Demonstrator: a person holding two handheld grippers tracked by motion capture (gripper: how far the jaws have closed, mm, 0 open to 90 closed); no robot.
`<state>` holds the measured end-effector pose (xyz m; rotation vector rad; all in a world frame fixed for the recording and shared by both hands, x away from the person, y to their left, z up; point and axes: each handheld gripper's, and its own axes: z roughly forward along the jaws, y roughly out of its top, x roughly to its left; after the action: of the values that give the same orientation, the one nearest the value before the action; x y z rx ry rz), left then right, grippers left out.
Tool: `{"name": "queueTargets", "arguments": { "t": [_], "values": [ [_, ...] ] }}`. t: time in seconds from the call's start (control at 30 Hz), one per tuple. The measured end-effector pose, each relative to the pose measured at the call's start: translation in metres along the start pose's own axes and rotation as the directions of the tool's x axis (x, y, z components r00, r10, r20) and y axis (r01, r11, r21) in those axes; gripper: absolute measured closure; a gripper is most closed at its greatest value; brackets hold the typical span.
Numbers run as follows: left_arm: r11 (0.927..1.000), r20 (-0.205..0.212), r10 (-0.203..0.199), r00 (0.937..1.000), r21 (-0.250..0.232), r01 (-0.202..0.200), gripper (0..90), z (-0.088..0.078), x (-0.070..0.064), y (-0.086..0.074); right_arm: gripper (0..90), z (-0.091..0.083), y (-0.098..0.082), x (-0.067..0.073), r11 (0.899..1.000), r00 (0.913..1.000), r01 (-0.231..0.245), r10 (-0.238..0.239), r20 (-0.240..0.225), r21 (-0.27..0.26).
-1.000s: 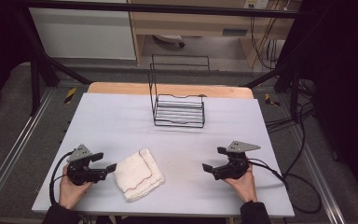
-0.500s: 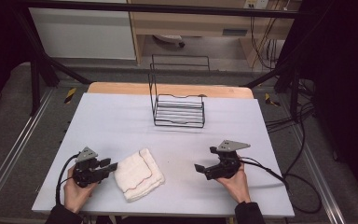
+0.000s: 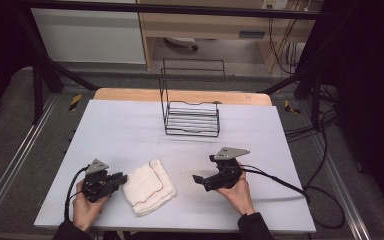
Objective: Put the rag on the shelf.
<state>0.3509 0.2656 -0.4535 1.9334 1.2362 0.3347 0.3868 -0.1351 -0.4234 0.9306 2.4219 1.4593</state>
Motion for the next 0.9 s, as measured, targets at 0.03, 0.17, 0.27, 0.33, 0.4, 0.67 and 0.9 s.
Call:
{"name": "queueTargets", "arguments": {
  "t": [0.03, 0.17, 0.27, 0.33, 0.4, 0.67, 0.9],
  "values": [
    [1.0, 0.001, -0.004, 1.0, 0.002, 0.004, 72.7, 0.0, 0.0, 0.0, 1.1, 0.003, 0.002, 0.001, 1.0, 1.0, 0.0, 0.0, -0.002, -0.002],
    [0.9999, 0.007, -0.016, 0.9998, 0.006, 0.016, 75.0, 0.001, 0.0, 0.0, 1.5, 0.014, 0.01, 0.006, 1.0, 1.0, -0.002, 0.002, -0.009, 0.007],
    [0.9998, 0.003, -0.016, 0.9999, 0.006, 0.016, 76.2, 0.001, -0.001, 0.0, 1.7, 0.024, 0.015, 0.009, 1.0, 0.9998, -0.014, 0.014, -0.014, 0.012],
    [0.9999, -0.002, -0.01, 0.9999, 0.004, 0.01, 76.6, 0.001, -0.002, 0.0, 1.9, 0.031, 0.017, 0.011, 1.0, 1.0, 0.0, 0.001, -0.007, 0.027],
    [1.0, -0.005, -0.003, 1.0, 0.001, 0.003, 77.1, 0.001, -0.003, -0.001, 1.9, 0.038, 0.018, 0.013, 0.999, 0.9999, -0.011, 0.012, -0.008, 0.038],
    [1.0, -0.016, -0.008, 0.9998, -0.001, 0.008, 79.3, 0.002, -0.005, -0.001, 4.0, 0.063, 0.028, 0.021, 0.999, 0.9996, -0.008, 0.009, -0.027, 0.05],
    [1.0, -0.03, 0.001, 0.9995, -0.002, -0.002, 81.1, 0.002, -0.008, -0.001, 8.2, 0.093, 0.037, 0.026, 0.997, 0.999, -0.026, 0.028, -0.034, 0.075]
  ]
}}
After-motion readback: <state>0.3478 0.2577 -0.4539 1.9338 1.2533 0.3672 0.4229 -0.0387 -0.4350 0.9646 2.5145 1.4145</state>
